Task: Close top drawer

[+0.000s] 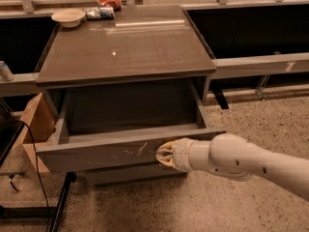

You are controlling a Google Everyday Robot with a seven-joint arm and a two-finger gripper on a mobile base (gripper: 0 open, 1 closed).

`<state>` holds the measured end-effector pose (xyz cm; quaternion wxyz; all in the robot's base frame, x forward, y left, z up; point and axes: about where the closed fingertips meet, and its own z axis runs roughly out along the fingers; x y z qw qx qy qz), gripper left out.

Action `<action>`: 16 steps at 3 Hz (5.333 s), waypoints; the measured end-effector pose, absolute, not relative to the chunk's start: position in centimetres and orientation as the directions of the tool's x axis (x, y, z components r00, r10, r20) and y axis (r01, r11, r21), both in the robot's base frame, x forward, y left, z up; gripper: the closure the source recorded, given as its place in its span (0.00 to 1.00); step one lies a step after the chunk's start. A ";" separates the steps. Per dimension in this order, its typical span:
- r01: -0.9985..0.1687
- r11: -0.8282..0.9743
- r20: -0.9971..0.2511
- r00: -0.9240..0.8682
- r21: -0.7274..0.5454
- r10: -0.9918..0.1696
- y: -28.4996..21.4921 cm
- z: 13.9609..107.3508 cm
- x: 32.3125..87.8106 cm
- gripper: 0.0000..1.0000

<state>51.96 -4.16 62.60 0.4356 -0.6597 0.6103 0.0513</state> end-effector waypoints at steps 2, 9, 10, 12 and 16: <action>-0.809 0.171 -0.579 0.237 -0.563 -0.780 -4.9 62.8 55.4 1.00; -0.769 -0.006 -0.520 0.438 -0.640 -0.733 -0.6 63.8 69.6 1.00; -0.769 -0.006 -0.520 0.438 -0.640 -0.733 -0.6 63.8 69.6 1.00; -0.822 -0.029 -0.555 0.410 -0.569 -0.724 -0.7 64.3 67.7 1.00; -0.940 -0.047 -0.659 0.271 -0.337 -0.701 -1.7 64.5 61.9 0.82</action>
Offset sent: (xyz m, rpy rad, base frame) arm 0.1083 -0.0277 0.0137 -0.0192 -0.1980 -0.2139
